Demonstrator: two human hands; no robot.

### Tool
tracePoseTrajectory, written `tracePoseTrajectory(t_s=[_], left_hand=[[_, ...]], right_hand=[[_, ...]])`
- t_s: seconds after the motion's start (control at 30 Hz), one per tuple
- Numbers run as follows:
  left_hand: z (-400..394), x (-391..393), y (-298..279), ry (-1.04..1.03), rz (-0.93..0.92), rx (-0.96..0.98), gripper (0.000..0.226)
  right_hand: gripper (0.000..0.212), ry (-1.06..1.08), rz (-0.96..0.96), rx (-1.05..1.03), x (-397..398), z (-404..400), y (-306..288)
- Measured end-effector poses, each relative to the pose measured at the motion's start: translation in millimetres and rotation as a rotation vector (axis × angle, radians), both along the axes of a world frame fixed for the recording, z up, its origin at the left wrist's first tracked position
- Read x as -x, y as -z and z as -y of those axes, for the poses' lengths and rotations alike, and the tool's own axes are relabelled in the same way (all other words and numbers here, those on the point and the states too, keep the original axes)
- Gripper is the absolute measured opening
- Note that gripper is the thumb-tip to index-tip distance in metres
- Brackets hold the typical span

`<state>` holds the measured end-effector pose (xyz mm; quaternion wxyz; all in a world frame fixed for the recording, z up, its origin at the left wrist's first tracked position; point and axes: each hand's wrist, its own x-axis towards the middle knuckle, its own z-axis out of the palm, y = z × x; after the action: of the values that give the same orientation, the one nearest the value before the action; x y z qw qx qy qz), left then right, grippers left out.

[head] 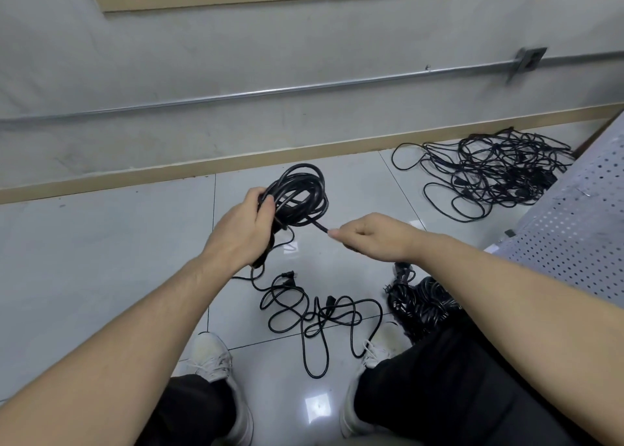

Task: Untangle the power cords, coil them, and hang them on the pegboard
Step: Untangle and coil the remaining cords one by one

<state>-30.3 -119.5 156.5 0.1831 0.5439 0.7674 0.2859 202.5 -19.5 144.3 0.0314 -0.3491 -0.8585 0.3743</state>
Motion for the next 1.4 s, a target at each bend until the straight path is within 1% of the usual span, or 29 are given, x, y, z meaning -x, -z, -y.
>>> tracePoseTrajectory(t_s=[0.1,0.13,0.2,0.27,0.33,0.4,0.5,0.57,0.63,0.7,0.73,0.83,0.9,0.93,1.0,1.07,1.13,1.2,1.23,1.27,1.33,1.4], left_hand=[[-2,1,1,-0.069,-0.137,0.057,0.035],[-3,-1,2,-0.086,-0.154,0.076,0.033],[-4,-5,6,-0.112,-0.126,0.109,0.033],[-5,-10,9,-0.111,-0.141,0.13,0.033],[-4,-13,10,-0.078,-0.238,0.128,0.03],[-1,-14,9,-0.038,-0.326,0.119,0.029],[-2,-19,7,0.067,-0.393,0.116,0.028],[-2,-28,6,0.185,-0.387,0.112,0.028],[0,-34,7,0.344,-0.334,0.131,0.031],[3,-34,8,0.47,-0.253,0.169,0.035],[5,-34,8,0.494,-0.181,0.167,0.039],[6,-35,10,0.487,0.033,0.101,0.047],[7,-41,10,0.483,0.08,0.091,0.06],[7,-43,11,0.49,0.076,0.073,0.061],[8,-43,14,0.493,0.107,-0.006,0.06],[8,-41,16,0.492,0.155,-0.087,0.052],[9,-41,15,0.464,0.214,-0.129,0.041],[10,-43,16,0.427,0.293,-0.133,0.041],[10,-45,16,0.408,0.321,-0.127,0.042],[9,-46,16,0.389,0.339,-0.122,0.041],[8,-45,15,0.344,0.372,-0.113,0.029],[5,-42,13,0.307,0.412,-0.101,0.022]], right_hand=[[0.049,-0.195,0.025,-0.292,5,8,-6],[0.047,-0.266,0.046,-0.377,9,14,-9],[0.041,-0.397,0.041,-0.49,21,30,-13],[0.037,-0.452,-0.036,-0.548,31,42,-16],[0.032,-0.397,-0.16,-0.589,32,40,-19],[0.033,-0.283,-0.262,-0.619,25,28,-21],[0.035,-0.109,-0.368,-0.616,15,11,-21],[0.037,-0.033,-0.39,-0.53,16,4,-21],[0.042,-0.015,-0.363,-0.414,17,-2,-17],[0.044,-0.015,-0.342,-0.315,17,-6,-14],[0.043,0.0,-0.356,-0.254,17,-8,-14],[0.036,0.074,-0.461,0.02,14,-14,-14],[0.04,0.097,-0.463,0.135,13,-16,-12],[0.04,0.107,-0.451,0.168,12,-16,-11],[0.031,0.131,-0.405,0.237,12,-18,-6],[0.027,0.191,-0.337,0.315,10,-19,-2],[0.029,0.202,-0.32,0.469,6,-19,-4],[0.022,0.218,-0.333,0.669,3,-15,-7],[0.022,0.222,-0.319,0.737,1,-14,-7],[0.029,0.226,-0.296,0.769,-1,-12,-8],[0.04,0.259,-0.263,0.745,-3,-12,-5],[0.033,0.384,-0.316,0.775,-4,-13,-5]])
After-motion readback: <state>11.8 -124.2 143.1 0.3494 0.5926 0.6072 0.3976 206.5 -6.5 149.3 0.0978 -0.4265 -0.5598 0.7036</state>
